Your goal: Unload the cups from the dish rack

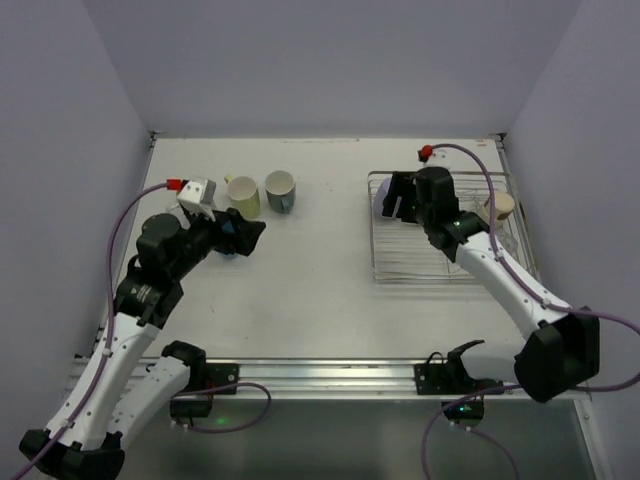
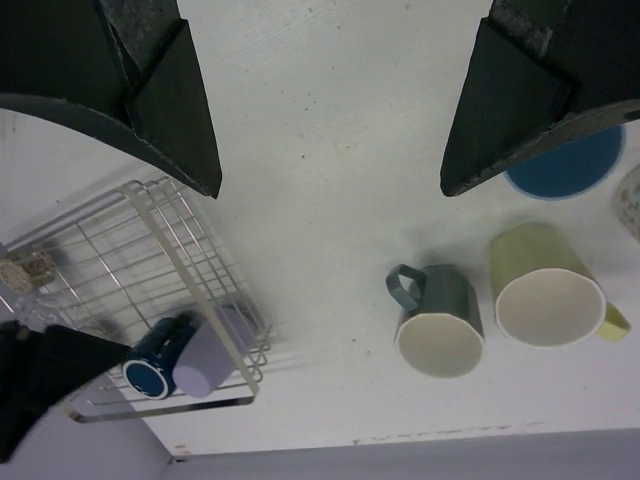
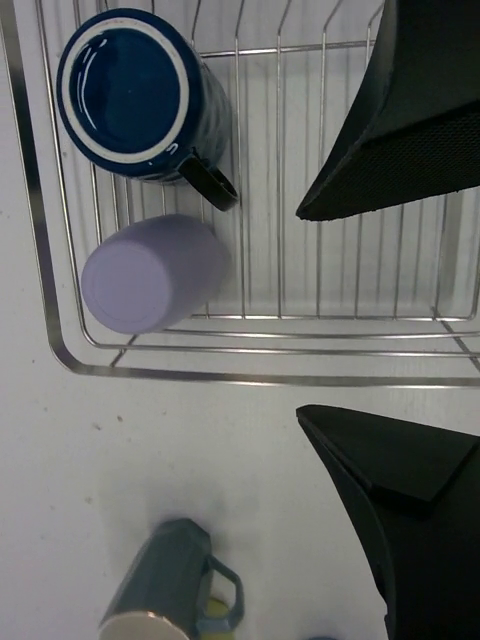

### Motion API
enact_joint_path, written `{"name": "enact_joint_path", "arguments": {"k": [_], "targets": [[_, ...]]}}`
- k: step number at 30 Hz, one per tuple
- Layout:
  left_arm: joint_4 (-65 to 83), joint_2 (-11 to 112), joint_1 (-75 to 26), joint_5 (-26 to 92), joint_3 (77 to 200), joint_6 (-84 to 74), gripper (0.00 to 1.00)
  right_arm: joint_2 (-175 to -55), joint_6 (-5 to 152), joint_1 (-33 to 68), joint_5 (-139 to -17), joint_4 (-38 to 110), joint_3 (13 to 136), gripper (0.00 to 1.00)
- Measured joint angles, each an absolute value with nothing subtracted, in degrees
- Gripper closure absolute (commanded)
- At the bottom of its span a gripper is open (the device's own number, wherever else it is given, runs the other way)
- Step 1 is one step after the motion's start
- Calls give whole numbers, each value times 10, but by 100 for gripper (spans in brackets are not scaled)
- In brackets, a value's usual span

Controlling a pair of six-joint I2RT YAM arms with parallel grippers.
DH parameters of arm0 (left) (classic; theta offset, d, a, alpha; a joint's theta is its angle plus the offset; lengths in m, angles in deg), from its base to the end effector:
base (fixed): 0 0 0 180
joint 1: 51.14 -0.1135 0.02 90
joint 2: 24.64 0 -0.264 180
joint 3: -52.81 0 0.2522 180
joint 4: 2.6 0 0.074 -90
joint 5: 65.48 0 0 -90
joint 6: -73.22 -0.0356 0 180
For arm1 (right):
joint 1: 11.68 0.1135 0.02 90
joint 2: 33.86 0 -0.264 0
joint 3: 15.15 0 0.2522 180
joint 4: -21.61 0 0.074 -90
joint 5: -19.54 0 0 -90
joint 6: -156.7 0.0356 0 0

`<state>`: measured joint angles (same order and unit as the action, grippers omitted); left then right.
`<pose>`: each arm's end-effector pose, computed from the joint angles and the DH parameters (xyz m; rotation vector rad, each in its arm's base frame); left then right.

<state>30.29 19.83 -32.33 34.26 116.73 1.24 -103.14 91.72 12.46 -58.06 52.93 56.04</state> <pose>0.1642 -0.0623 0.3571 0.1364 1.8391 -0.6075 0.2526 0.1048 0.3154 0.1480 2.0795 0.3001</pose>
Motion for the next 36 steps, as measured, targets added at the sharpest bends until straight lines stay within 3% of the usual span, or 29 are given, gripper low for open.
{"name": "enact_joint_path", "arguments": {"k": [2, 8, 19, 25, 26, 27, 30, 36], "targets": [[283, 157, -323, 370, 1126, 11, 5, -1082, 908, 110, -581, 530, 587, 18], [277, 78, -323, 416, 1032, 3, 4, -1217, 890, 87, -578, 534, 671, 21], [256, 88, -323, 460, 1030, 0, 4, -1357, 865, 84, -558, 544, 801, 19], [255, 91, -323, 469, 1030, 0, 4, -1408, 861, 74, -550, 549, 814, 27], [254, 91, -323, 469, 1030, -1, 4, -1414, 861, 73, -550, 551, 814, 32], [254, 92, -323, 469, 1030, 0, 4, -1420, 860, 73, -549, 551, 814, 45], [254, 98, -323, 469, 1030, -1, 4, -1421, 858, 72, -549, 551, 821, 63], [254, 110, -323, 469, 1030, 0, 5, -1369, 859, 72, -553, 530, 773, 71]]}}
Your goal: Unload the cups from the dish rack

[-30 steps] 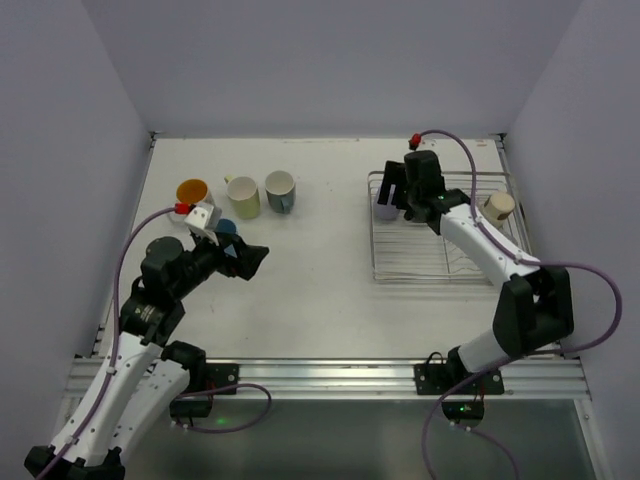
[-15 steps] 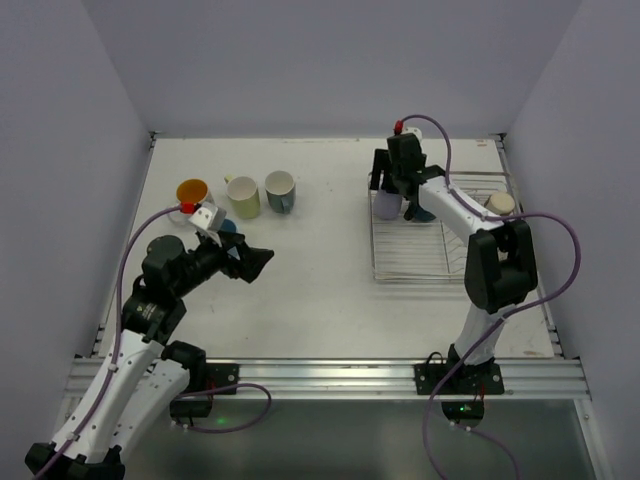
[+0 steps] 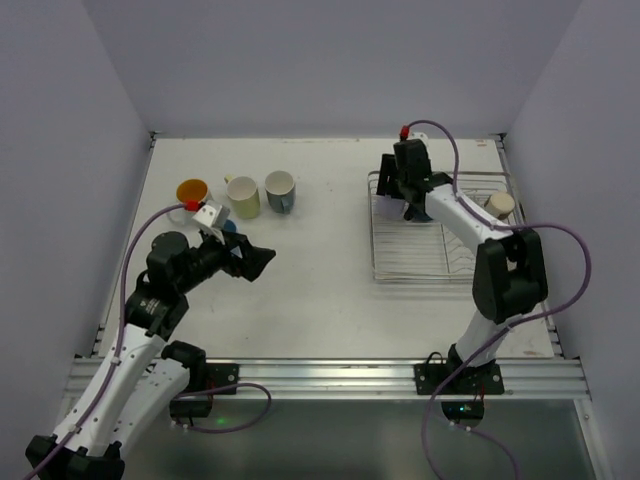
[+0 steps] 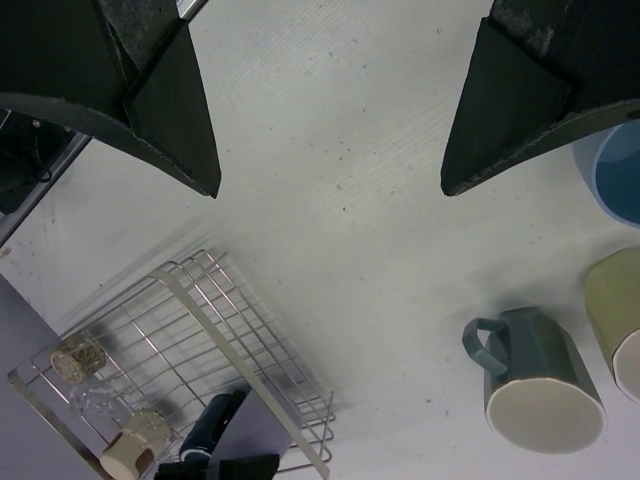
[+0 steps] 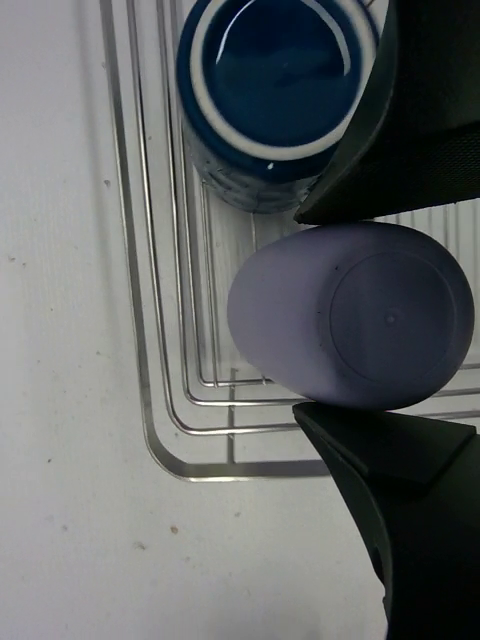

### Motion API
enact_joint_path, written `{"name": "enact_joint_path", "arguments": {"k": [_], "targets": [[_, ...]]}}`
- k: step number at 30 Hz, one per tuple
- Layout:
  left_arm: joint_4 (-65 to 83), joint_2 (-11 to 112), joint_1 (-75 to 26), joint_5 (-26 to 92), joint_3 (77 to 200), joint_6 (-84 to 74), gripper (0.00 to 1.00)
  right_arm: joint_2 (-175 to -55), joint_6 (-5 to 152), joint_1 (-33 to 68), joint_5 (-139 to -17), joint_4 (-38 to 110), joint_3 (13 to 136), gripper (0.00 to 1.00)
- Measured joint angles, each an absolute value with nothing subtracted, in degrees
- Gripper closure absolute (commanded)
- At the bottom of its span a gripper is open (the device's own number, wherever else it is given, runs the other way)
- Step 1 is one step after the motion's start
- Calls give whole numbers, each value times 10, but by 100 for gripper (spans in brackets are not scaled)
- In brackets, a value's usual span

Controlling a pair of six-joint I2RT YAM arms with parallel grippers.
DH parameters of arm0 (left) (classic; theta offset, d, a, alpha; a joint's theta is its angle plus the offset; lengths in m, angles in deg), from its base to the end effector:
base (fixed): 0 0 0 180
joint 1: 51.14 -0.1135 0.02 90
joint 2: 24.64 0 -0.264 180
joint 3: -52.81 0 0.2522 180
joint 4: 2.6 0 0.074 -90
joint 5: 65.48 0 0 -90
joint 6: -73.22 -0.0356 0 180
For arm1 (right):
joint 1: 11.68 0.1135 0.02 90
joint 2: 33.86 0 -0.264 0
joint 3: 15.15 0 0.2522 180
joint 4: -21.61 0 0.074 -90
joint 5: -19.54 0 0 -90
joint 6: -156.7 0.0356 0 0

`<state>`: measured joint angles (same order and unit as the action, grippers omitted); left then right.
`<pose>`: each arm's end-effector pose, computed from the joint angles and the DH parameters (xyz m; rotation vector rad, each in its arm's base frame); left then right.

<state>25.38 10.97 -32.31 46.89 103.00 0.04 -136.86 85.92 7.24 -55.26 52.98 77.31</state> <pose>0.1409 -0.0624 0.3059 0.3189 1.8308 -0.7895 0.3890 0.1235 0.2522 0.1409 2.2673 0.0446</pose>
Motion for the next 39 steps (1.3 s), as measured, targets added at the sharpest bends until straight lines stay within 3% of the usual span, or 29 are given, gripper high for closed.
{"name": "enact_joint_path", "arguments": {"k": [8, 11, 16, 24, 34, 37, 38, 39], "targets": [[177, 121, -323, 514, 1021, 73, 11, -1059, 894, 72, -616, 448, 628, 71], [100, 136, -323, 558, 1004, 136, 15, -932, 943, 72, -691, 375, 533, 71], [-25, 177, -306, 602, 973, 249, 22, -825, 1067, 82, -829, 251, 389, 71], [-141, 229, -200, 602, 963, 348, 30, -837, 1191, 188, -932, 121, 323, 71], [-203, 250, -173, 586, 963, 384, 45, -913, 1268, 216, -973, -16, 315, 71], [-224, 269, -166, 586, 963, 393, 64, -935, 1278, 232, -979, -37, 312, 71], [-227, 275, -164, 586, 963, 394, 78, -942, 1282, 237, -983, -45, 312, 71], [-229, 280, -164, 587, 963, 399, 85, -949, 1284, 242, -983, -54, 312, 69]]}}
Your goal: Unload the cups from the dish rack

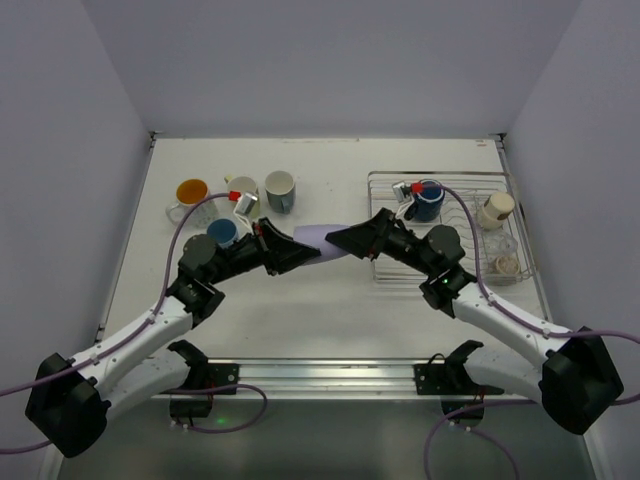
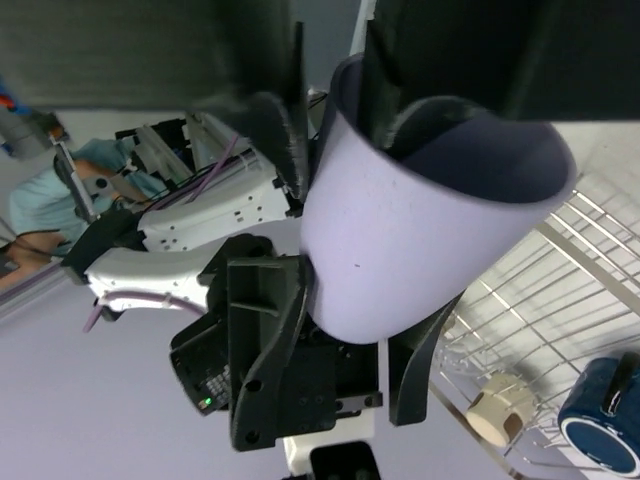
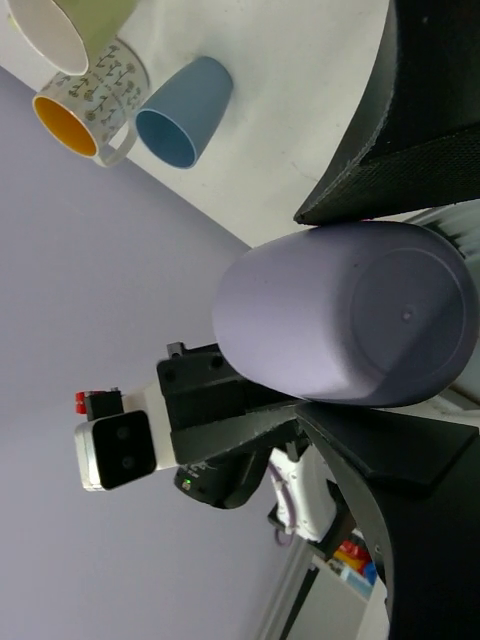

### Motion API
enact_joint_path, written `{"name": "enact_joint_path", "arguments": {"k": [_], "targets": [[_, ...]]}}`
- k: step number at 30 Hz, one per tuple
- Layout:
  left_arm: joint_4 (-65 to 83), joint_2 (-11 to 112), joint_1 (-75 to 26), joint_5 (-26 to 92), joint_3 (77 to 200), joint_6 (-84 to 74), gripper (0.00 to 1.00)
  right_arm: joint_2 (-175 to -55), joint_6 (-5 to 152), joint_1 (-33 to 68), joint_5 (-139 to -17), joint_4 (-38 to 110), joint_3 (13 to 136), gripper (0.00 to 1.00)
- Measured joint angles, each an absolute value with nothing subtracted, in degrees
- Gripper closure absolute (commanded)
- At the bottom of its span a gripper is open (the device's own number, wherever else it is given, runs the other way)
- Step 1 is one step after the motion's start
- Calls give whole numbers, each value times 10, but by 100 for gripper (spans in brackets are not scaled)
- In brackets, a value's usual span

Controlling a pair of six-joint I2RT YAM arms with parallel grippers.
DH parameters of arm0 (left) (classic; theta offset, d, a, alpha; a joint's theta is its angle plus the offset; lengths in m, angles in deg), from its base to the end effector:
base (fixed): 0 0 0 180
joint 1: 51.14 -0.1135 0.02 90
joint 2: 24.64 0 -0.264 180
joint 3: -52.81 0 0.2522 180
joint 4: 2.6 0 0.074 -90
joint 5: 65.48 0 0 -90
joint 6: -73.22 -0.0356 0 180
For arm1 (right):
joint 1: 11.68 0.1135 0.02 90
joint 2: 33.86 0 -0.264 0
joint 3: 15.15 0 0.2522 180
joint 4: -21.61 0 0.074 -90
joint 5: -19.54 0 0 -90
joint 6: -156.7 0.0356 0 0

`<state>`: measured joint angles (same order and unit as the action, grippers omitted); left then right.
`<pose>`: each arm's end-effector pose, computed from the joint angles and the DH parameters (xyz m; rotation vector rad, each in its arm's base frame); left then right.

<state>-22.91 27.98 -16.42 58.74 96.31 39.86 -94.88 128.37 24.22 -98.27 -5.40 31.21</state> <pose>0.1614 -0.1362 0.3034 0.2751 1.6296 -1.6805 0.1840 0.1537 0.3032 -0.1192 1.6177 1.7022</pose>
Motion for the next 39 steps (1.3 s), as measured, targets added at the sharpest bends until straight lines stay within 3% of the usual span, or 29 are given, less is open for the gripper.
{"name": "enact_joint_path", "arguments": {"k": [2, 3, 4, 7, 8, 14, 21, 28, 39], "targets": [[-239, 278, -164, 587, 965, 406, 100, -959, 1292, 242, -984, -71, 310, 54], [-237, 273, -163, 588, 968, 406, 100, -962, 1296, 242, -984, -81, 310, 32], [-230, 268, -162, 586, 973, 402, 100, -965, 1301, 242, -985, -93, 310, 23], [-132, 257, -155, 558, 1026, 339, 100, -965, 1303, 247, -986, -109, 304, 3], [-84, 257, -155, 533, 1053, 311, 100, -963, 1302, 249, -988, -110, 297, 1], [231, 267, -159, 322, 1216, 166, 100, -916, 1268, 250, -980, -53, 249, 1], [469, 339, -186, 145, 1303, 74, 100, -831, 1184, 248, -943, 73, 233, 1], [574, 429, -342, 125, 1365, 2, 100, -803, 1125, 247, -897, 172, 229, 1], [606, 520, -350, 149, 1423, -25, 100, -808, 1091, 247, -887, 225, 229, 1]]}}
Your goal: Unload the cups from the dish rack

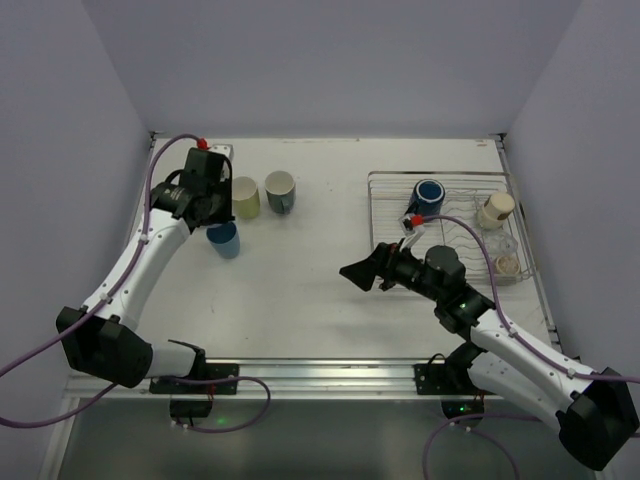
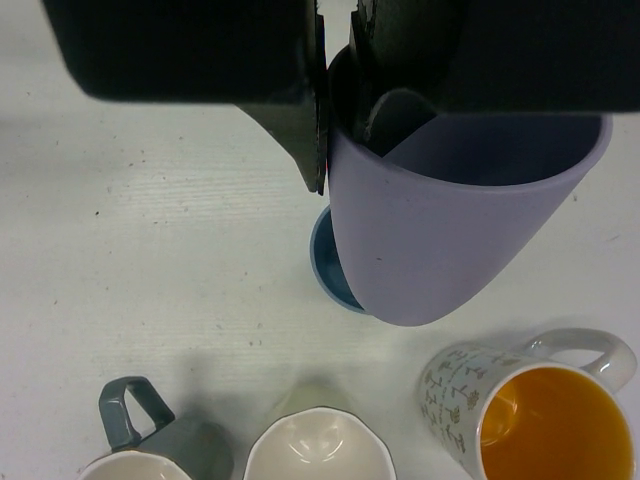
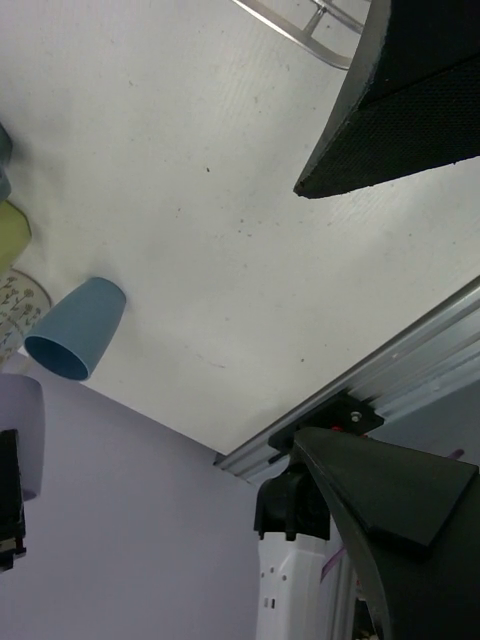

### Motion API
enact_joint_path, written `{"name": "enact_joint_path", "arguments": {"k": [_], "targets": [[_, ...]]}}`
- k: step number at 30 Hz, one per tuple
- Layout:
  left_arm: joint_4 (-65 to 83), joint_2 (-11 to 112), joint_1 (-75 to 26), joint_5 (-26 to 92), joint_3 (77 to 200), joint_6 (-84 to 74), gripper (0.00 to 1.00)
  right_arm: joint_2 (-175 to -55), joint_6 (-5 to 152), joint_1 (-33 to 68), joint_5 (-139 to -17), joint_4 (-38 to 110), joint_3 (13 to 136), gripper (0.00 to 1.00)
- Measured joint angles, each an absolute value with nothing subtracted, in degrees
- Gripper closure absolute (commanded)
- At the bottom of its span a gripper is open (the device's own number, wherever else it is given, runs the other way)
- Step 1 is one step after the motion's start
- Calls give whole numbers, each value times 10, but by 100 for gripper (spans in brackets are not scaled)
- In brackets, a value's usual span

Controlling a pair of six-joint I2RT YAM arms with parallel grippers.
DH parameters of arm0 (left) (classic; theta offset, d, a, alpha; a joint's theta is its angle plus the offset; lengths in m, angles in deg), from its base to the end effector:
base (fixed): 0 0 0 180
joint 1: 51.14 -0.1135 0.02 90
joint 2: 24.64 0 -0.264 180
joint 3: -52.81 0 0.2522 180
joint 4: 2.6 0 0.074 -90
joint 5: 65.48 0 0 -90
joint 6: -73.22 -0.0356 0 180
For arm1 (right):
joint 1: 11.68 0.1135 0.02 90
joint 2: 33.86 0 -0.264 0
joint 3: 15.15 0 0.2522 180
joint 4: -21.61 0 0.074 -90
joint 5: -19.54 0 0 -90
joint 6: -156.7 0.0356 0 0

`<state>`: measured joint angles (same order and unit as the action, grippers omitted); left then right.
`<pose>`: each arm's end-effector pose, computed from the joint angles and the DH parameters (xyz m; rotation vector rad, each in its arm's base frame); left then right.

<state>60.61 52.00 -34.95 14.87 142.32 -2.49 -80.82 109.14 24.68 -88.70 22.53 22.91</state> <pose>0.2653 -0.0708 0.3425 -0.0337 2.4325 -0.0325 0.1506 0.1247 0.2490 -0.1555 1.9091 1.2497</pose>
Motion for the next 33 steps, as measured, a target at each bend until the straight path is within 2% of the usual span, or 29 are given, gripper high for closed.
{"name": "enact_joint_path", "arguments": {"k": [23, 28, 29, 33], "targets": [[625, 531, -350, 180, 1380, -27, 98, -808, 1078, 247, -868, 242, 229, 1], [619, 547, -350, 180, 1379, -27, 87, -808, 1078, 247, -868, 240, 229, 1], [617, 549, -350, 179, 1379, -27, 79, -808, 1078, 247, -868, 240, 229, 1], [614, 551, -350, 174, 1379, -25, 66, -808, 1078, 247, -868, 240, 229, 1]]}}
